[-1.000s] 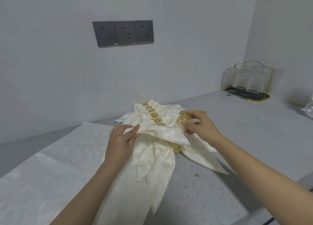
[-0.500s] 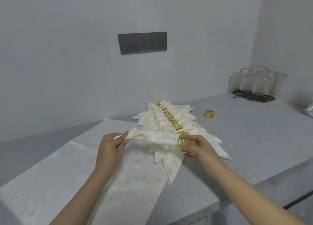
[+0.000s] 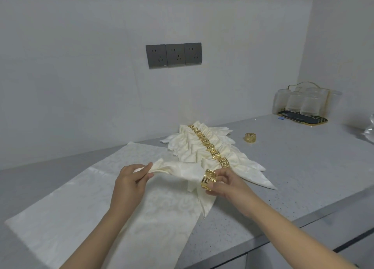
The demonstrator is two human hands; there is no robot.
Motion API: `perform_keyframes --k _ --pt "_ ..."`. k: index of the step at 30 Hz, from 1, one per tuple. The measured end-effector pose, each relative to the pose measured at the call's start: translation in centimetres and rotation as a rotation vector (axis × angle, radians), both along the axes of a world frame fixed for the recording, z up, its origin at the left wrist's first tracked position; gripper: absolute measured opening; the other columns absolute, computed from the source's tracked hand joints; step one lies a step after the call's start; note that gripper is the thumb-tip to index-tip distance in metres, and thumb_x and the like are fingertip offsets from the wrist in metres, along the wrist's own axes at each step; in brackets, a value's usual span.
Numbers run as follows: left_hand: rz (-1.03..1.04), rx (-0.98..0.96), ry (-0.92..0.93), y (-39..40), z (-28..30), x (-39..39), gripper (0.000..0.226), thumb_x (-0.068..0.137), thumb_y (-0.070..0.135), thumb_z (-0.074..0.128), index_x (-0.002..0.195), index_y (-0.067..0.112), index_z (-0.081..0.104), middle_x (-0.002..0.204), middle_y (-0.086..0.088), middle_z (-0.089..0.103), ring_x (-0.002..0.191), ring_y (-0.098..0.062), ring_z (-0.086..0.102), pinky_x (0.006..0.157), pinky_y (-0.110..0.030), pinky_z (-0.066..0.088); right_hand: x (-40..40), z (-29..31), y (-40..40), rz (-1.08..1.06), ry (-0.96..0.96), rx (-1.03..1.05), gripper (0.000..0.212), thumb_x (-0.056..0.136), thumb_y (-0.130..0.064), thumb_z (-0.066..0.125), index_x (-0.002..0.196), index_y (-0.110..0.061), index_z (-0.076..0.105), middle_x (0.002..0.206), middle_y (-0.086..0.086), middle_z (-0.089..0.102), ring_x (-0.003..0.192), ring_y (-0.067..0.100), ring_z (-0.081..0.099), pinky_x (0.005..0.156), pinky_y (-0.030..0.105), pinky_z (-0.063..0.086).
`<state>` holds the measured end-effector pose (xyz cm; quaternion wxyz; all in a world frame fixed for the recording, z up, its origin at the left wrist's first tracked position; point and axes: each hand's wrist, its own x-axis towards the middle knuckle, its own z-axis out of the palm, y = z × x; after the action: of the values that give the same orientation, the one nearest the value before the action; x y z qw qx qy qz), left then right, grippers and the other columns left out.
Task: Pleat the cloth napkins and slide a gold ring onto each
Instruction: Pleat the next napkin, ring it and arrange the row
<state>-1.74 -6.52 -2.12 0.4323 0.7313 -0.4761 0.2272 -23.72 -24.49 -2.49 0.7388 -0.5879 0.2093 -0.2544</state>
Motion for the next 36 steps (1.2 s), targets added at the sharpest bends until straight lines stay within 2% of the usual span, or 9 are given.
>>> perform_keyframes --k 6,10,13,16,18,21,24,28,36 --pt "-0.073 0.026 -0.108 0.8 -0.6 -0.3 0.031 0.077 0.012 0.071 0.108 0.015 0.072 0.098 0.011 0.061 0.094 -0.003 0.048 0.087 0.001 0.03 0.3 0.1 0.6 0.06 0.052 -0.091 0.041 0.078 -0.001 0.073 0.113 -0.009 0.052 0.116 0.018 0.063 0.103 0.025 0.064 0.088 0.037 0.054" --pt "-0.116 0.036 -0.095 1.4 -0.8 0.0 0.03 0.081 0.025 0.066 0.109 0.018 0.071 0.099 0.01 0.063 0.094 -0.005 0.051 0.086 -0.002 0.034 0.0 0.8 0.2 0.054 0.142 -0.33 0.051 0.075 -0.024 0.079 0.119 -0.039 0.058 0.125 -0.006 0.058 0.117 0.007 0.052 0.099 0.031 0.046" --pt "-0.154 0.04 -0.152 1.9 -0.8 0.2 0.037 0.088 0.043 0.055 0.111 0.019 0.07 0.099 0.009 0.064 0.094 -0.003 0.05 0.087 -0.005 0.035 -0.7 1.7 0.1 0.082 0.202 -0.516 0.048 0.078 -0.032 0.074 0.119 -0.05 0.057 0.123 -0.015 0.056 0.102 0.005 0.053 0.096 0.024 0.042" --pt "-0.205 0.043 -0.215 2.1 -0.7 0.1 0.043 0.095 0.05 0.044 0.114 0.02 0.069 0.1 0.01 0.062 0.094 -0.001 0.047 0.088 -0.008 0.036 -0.9 2.2 0.1 0.201 0.255 -0.646 0.05 0.083 -0.023 0.071 0.125 -0.044 0.055 0.111 -0.025 0.056 0.079 -0.001 0.051 0.082 0.015 0.041" --pt "-0.221 0.036 -0.232 2.0 -0.8 -0.1 0.042 0.095 0.049 0.043 0.115 0.022 0.067 0.101 0.012 0.061 0.096 0.0 0.046 0.088 -0.009 0.036 -0.8 2.3 0.2 0.252 0.295 -0.695 0.046 0.082 -0.021 0.072 0.121 -0.04 0.057 0.101 -0.021 0.057 0.073 -0.001 0.051 0.074 0.015 0.041" --pt "-0.231 0.021 -0.257 1.9 -0.8 -0.3 0.039 0.096 0.047 0.045 0.114 0.021 0.068 0.1 0.01 0.062 0.096 -0.002 0.047 0.087 -0.01 0.037 -0.7 2.2 0.3 0.284 0.337 -0.723 0.045 0.075 -0.025 0.073 0.112 -0.041 0.054 0.105 -0.009 0.056 0.081 0.01 0.056 0.076 0.026 0.044" --pt "-0.243 0.032 -0.294 1.7 -0.9 -0.4 0.037 0.096 0.044 0.045 0.114 0.021 0.068 0.099 0.006 0.064 0.092 -0.007 0.049 0.086 -0.01 0.035 -0.4 2.3 0.4 0.311 0.366 -0.784 0.047 0.078 -0.022 0.074 0.116 -0.04 0.053 0.11 -0.008 0.056 0.087 0.008 0.056 0.078 0.021 0.044" --pt "-0.265 0.078 -0.297 1.5 -1.4 -0.5 0.038 0.097 0.044 0.044 0.115 0.022 0.068 0.1 0.006 0.064 0.092 -0.007 0.05 0.086 -0.012 0.036 0.4 2.5 1.2 0.328 0.403 -0.864 0.053 0.078 -0.024 0.075 0.121 -0.043 0.05 0.125 -0.015 0.055 0.113 0.0 0.052 0.095 0.013 0.041" --pt "-0.254 0.137 -0.245 0.7 -2.9 -1.5 0.033 0.09 0.039 0.053 0.113 0.023 0.069 0.098 0.004 0.066 0.091 -0.008 0.05 0.082 -0.024 0.04 2.2 1.6 3.3 0.213 0.426 -0.916 0.064 0.08 -0.03 0.073 0.138 -0.025 0.045 0.127 -0.009 0.055 0.115 0.004 0.052 0.09 0.01 0.038"
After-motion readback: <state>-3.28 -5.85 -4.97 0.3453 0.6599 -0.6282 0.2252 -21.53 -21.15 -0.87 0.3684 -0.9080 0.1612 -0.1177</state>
